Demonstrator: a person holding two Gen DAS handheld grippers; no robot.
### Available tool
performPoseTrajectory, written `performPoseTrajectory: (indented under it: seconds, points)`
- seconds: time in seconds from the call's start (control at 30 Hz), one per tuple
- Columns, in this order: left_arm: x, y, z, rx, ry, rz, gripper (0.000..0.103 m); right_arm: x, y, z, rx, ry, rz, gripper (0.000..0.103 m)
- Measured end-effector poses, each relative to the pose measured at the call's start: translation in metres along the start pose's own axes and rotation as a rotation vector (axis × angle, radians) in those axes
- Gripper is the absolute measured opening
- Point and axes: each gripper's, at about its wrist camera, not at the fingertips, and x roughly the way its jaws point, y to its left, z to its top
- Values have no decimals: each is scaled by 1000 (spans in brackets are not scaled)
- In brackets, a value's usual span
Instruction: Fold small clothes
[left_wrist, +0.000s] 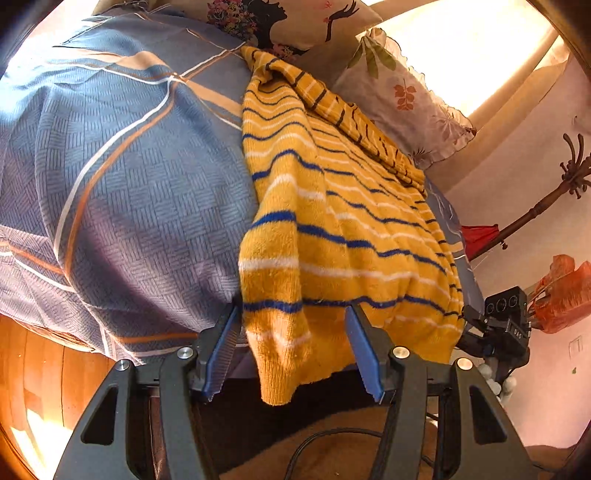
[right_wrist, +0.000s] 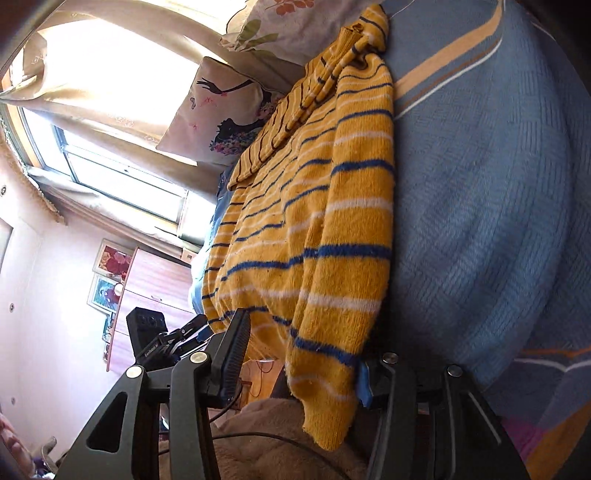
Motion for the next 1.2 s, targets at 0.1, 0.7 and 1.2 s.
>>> performPoseTrajectory:
  seconds: [0.1,0.7,1.2]
  points:
    - [10,0,0,2,15,-3,57,4,4,-5,-13,-11,-27,54]
    - [-62,-46,14,129,-142,-108,8,-6,96,-2,-316,-39,-121,13]
    - [-7,-53,200,-19,-198,20,8,18,128,167,-277,-191,-118,13]
